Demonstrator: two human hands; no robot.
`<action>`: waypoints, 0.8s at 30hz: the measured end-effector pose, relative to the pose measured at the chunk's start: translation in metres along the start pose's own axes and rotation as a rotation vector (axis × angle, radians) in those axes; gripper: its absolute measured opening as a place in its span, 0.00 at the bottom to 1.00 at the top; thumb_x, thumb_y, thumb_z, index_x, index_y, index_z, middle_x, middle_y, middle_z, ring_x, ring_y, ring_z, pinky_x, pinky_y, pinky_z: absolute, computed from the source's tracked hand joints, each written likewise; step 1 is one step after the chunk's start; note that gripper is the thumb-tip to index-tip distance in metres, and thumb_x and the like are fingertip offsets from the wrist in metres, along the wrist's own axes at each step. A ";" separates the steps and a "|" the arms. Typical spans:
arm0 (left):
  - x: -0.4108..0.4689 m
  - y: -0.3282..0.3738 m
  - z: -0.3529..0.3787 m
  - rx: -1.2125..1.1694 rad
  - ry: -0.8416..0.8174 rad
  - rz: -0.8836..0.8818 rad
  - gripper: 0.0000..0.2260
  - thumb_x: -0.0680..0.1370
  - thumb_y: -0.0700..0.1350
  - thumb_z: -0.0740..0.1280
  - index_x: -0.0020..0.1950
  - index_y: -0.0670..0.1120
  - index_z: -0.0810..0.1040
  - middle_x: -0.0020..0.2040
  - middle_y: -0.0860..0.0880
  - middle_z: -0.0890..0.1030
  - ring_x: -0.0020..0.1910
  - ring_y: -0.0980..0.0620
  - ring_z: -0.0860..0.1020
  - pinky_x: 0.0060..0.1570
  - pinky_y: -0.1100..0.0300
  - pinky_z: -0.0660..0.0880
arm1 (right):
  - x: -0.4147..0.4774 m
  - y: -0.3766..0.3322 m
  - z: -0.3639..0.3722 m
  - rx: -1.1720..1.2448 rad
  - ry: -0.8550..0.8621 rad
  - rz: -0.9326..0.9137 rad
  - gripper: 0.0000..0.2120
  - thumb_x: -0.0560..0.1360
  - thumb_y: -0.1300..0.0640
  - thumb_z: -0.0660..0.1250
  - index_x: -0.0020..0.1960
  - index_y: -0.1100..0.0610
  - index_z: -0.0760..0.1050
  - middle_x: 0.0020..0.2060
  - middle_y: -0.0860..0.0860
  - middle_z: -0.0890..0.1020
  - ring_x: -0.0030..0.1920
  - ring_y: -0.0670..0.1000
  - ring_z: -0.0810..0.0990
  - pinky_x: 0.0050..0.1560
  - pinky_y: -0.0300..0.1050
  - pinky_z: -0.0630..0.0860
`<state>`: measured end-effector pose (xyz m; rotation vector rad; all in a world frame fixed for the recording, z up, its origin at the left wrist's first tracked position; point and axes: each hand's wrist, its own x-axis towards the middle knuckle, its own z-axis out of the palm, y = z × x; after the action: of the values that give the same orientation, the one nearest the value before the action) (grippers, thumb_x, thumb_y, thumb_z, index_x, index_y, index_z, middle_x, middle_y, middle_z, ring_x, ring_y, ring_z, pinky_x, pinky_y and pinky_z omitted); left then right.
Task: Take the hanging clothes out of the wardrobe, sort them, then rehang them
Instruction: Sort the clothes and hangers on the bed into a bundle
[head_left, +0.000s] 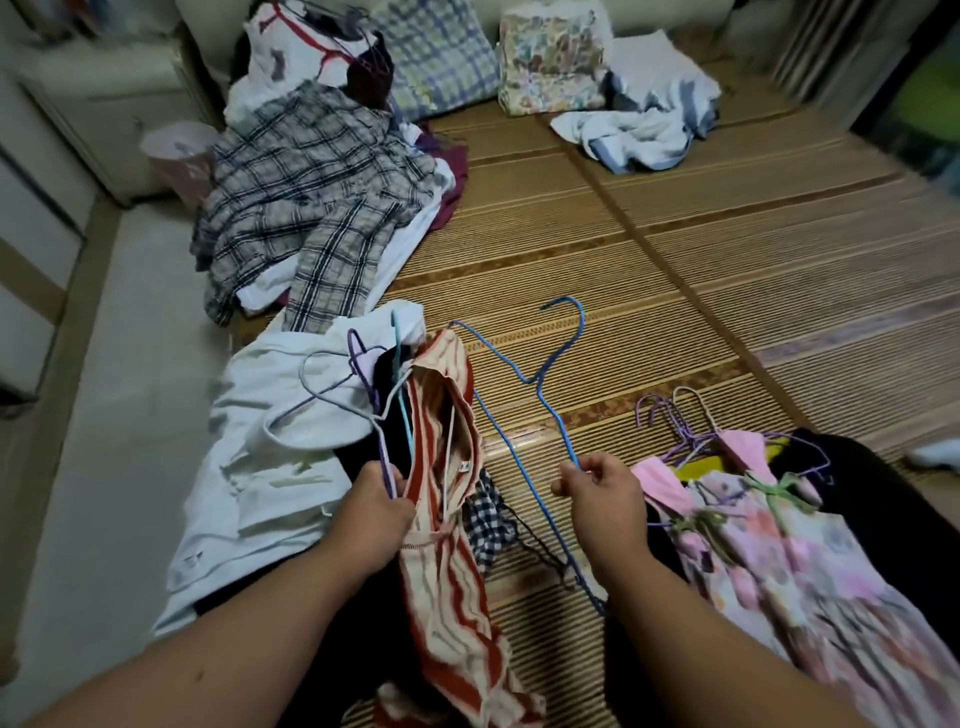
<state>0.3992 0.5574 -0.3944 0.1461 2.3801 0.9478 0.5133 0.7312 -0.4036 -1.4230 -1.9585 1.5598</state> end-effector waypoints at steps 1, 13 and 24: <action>-0.001 0.002 -0.005 0.004 0.013 0.002 0.06 0.75 0.37 0.62 0.49 0.44 0.69 0.44 0.44 0.75 0.38 0.49 0.71 0.33 0.59 0.63 | -0.003 -0.006 -0.005 0.001 0.007 -0.016 0.03 0.77 0.58 0.65 0.48 0.57 0.73 0.33 0.49 0.81 0.38 0.50 0.78 0.38 0.42 0.68; -0.014 0.018 -0.047 -0.128 0.101 -0.071 0.08 0.78 0.43 0.62 0.56 0.48 0.71 0.48 0.45 0.79 0.46 0.44 0.78 0.47 0.55 0.74 | -0.052 -0.077 -0.053 0.052 0.037 -0.177 0.09 0.78 0.58 0.64 0.55 0.57 0.78 0.29 0.49 0.77 0.32 0.48 0.75 0.36 0.43 0.71; -0.041 0.055 -0.073 -0.144 0.244 -0.067 0.10 0.78 0.37 0.59 0.58 0.46 0.71 0.52 0.42 0.77 0.49 0.44 0.74 0.47 0.56 0.68 | -0.084 -0.149 -0.093 0.189 0.125 -0.260 0.06 0.77 0.62 0.65 0.51 0.57 0.79 0.26 0.46 0.77 0.29 0.42 0.75 0.36 0.41 0.73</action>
<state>0.3875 0.5420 -0.2961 -0.1099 2.5064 1.1571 0.5421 0.7274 -0.2112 -1.1136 -1.7888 1.4570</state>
